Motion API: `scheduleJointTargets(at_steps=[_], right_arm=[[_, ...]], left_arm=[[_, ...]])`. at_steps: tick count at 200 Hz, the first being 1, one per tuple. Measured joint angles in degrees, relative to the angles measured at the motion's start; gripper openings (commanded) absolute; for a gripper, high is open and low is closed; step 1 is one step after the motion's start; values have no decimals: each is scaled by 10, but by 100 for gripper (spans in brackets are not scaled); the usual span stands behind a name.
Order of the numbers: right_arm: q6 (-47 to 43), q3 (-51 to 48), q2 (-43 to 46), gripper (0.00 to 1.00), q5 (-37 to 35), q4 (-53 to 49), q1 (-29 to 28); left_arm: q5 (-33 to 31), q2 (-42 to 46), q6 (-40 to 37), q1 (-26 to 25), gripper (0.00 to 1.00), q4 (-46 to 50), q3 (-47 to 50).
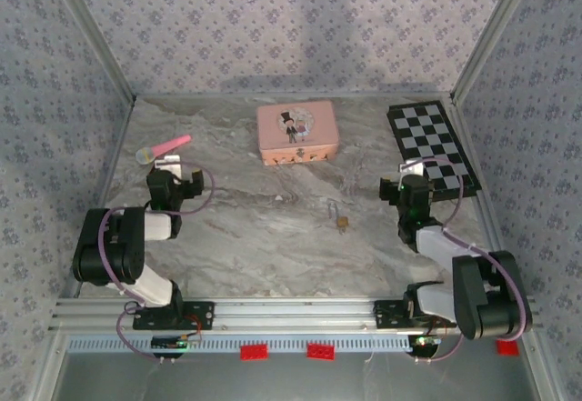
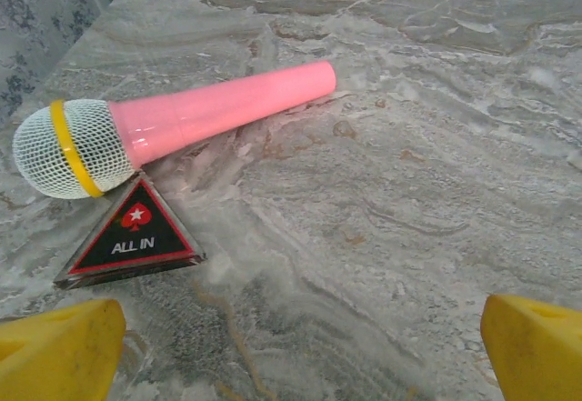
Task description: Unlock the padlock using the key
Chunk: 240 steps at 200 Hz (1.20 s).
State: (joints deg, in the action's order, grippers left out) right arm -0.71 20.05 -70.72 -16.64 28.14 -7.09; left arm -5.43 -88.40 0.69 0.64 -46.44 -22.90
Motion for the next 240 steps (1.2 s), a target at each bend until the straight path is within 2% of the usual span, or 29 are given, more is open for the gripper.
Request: scheduleJointTargets(at_steps=[52,94,114,126,155,192,200,240], right_arm=[[-60,-17,-34,91,37,93,5],[-89,-17,-47,91,95,99,16],[-88,-26,-55,92,135,144,31],[-83,-32,-82,93,145,184,41],[-66,-26,-148,94,163,212,63],[-35,7,-168,94,173,192,90],[-31,12,-168,99,173,192,91],[-21,16,-168,99,163,190,90]], left_arm=[[5,0,0,0,100,2,0],[2,0,0,-4,100,2,0],[1,0,0,-4,100,2,0],[0,0,0,-4,100,2,0],[-2,0,0,-5,100,2,0],[-4,0,0,-8,100,2,0],[-4,0,0,-8,100,2,0],[-6,0,0,-8,100,2,0]])
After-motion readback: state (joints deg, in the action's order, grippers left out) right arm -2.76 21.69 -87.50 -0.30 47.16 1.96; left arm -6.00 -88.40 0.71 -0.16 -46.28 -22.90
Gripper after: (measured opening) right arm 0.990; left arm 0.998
